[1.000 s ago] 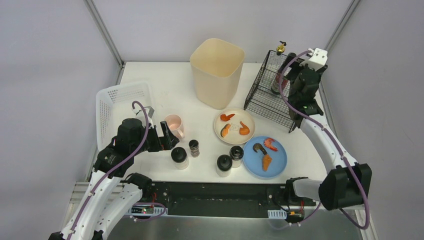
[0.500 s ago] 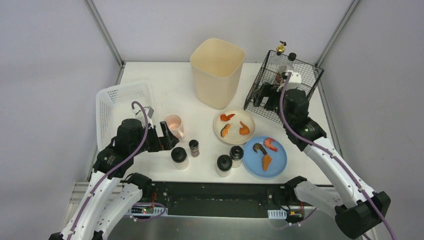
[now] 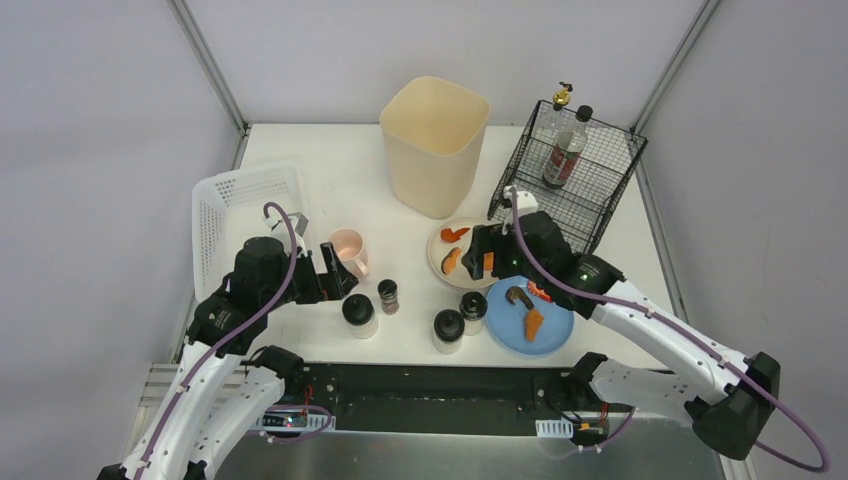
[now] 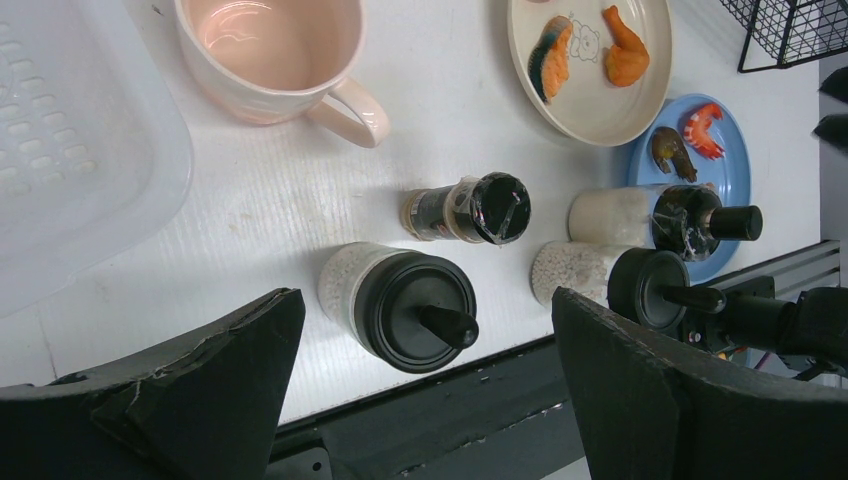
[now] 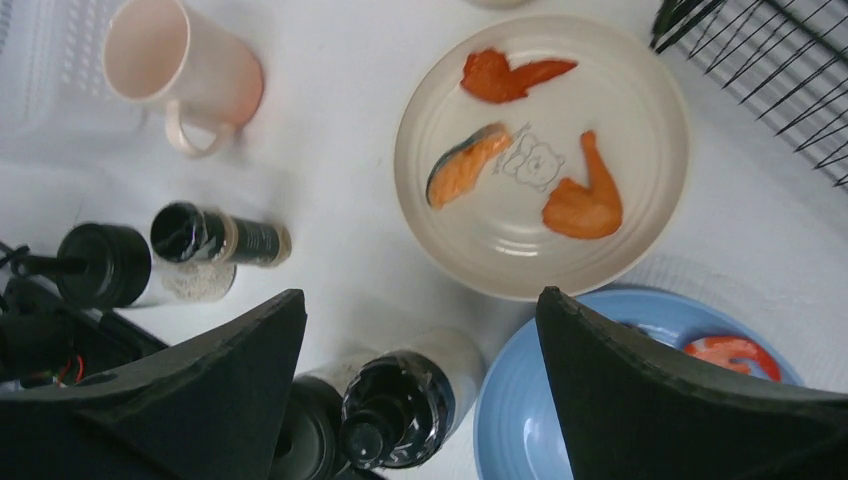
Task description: Clear the kitchen counter
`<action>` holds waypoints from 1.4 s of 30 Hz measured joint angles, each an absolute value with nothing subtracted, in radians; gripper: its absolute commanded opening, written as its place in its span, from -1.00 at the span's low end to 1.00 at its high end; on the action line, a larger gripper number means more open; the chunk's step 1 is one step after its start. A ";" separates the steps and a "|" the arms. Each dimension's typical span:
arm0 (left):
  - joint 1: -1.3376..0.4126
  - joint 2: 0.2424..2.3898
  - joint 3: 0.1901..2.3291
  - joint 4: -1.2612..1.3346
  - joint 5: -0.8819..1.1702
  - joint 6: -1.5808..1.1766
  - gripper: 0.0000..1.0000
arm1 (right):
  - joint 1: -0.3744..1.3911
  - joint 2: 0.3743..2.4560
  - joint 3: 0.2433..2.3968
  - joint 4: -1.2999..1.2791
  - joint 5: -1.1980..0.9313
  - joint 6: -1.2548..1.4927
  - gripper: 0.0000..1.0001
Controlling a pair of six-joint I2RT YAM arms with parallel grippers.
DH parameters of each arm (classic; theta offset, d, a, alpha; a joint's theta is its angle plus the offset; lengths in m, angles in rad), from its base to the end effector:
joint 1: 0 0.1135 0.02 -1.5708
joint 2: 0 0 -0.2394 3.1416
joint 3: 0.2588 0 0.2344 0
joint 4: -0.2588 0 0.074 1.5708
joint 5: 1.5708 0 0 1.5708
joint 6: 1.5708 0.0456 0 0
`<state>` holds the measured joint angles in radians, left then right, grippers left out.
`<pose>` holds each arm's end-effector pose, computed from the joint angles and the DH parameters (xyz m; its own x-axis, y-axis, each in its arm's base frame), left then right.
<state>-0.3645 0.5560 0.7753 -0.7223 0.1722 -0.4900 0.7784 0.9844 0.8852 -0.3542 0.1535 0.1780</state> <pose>0.1177 -0.0533 0.2904 -0.6287 -0.2564 -0.7342 0.2217 0.8458 -0.4852 0.1658 0.1537 0.2980 -0.4125 -0.1610 -0.8966 -0.5314 0.8420 0.0933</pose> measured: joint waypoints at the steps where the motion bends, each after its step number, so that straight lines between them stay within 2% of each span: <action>1: -0.364 0.556 0.775 -0.722 0.172 -0.490 0.99 | 0.801 0.995 0.886 -0.369 0.155 0.184 0.78; 13: -0.364 0.559 0.775 -0.722 0.173 -0.490 0.99 | 0.947 1.148 0.920 -0.524 0.224 0.281 0.80; 42: -0.364 0.555 0.775 -0.722 0.173 -0.490 0.99 | 1.085 1.231 0.799 -0.510 0.321 0.493 0.77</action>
